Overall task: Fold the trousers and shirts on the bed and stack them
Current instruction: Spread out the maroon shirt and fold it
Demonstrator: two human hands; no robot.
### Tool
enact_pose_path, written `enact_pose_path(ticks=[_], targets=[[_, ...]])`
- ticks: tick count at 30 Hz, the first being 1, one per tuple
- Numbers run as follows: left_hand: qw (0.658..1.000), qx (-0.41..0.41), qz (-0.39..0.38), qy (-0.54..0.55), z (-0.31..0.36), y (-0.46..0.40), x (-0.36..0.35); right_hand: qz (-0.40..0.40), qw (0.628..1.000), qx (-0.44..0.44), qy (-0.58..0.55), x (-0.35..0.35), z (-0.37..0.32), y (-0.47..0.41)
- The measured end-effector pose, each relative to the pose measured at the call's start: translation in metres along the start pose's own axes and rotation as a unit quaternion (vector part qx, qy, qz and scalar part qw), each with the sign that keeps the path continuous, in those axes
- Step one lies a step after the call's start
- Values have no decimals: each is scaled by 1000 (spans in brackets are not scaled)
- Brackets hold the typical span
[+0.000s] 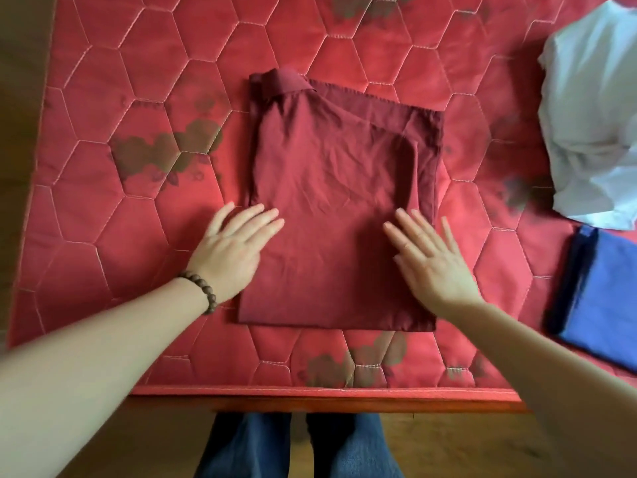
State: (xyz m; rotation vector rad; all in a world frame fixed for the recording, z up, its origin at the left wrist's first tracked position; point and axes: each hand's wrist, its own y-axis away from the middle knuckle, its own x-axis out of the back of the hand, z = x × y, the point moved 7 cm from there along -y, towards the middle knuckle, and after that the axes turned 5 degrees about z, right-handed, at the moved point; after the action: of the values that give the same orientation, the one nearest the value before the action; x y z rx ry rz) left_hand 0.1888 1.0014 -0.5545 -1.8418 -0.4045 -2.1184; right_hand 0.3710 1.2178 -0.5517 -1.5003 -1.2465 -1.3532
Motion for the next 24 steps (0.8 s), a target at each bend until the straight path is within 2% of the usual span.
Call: enact_pose_path(ticks=[2,4,9,11,12,14,15,16,17,18,20,21,22,23,24], targets=[[1000,3,8,-24,-20,-7,9,13,999,-41,26,15,38,5],[998,-34,-5,-51,-25,-12,11,-22,997,-40,56,18,58,14],[974,-205,-58,-74,9,-18,8,-95,978,159,93,5,18,20],[969,-224,-100,-19,16,-14,5,-128,970,200,48,5,2,18],[969,-212,-124,25,16,-13,5,-143,973,183,-12,8,-1,14],[975,-126,-116,139,9,-19,14,-158,969,68,-179,19,7,1],[971,-39,-93,216,-1,-27,19,-137,958,-8,-251,25,16,-9],[948,70,-71,303,-14,-36,22,-104,940,-89,-313,31,25,-20],[902,179,-57,389,-28,-44,19,-67,907,-174,-378,33,35,-29],[846,275,-48,455,-39,-48,13,-40,853,-259,-452,30,43,-35],[756,401,-24,517,-53,-49,3,-23,722,-401,-563,10,52,-41],[727,440,-17,526,-57,-45,-3,-31,688,-444,-573,-1,52,-41],[714,469,-8,520,-59,-40,-7,-38,682,-465,-563,-9,51,-41],[716,485,4,502,-60,-34,-10,-39,695,-469,-544,-14,50,-41],[732,487,17,477,-60,-30,-11,-28,711,-467,-525,-17,50,-41]])
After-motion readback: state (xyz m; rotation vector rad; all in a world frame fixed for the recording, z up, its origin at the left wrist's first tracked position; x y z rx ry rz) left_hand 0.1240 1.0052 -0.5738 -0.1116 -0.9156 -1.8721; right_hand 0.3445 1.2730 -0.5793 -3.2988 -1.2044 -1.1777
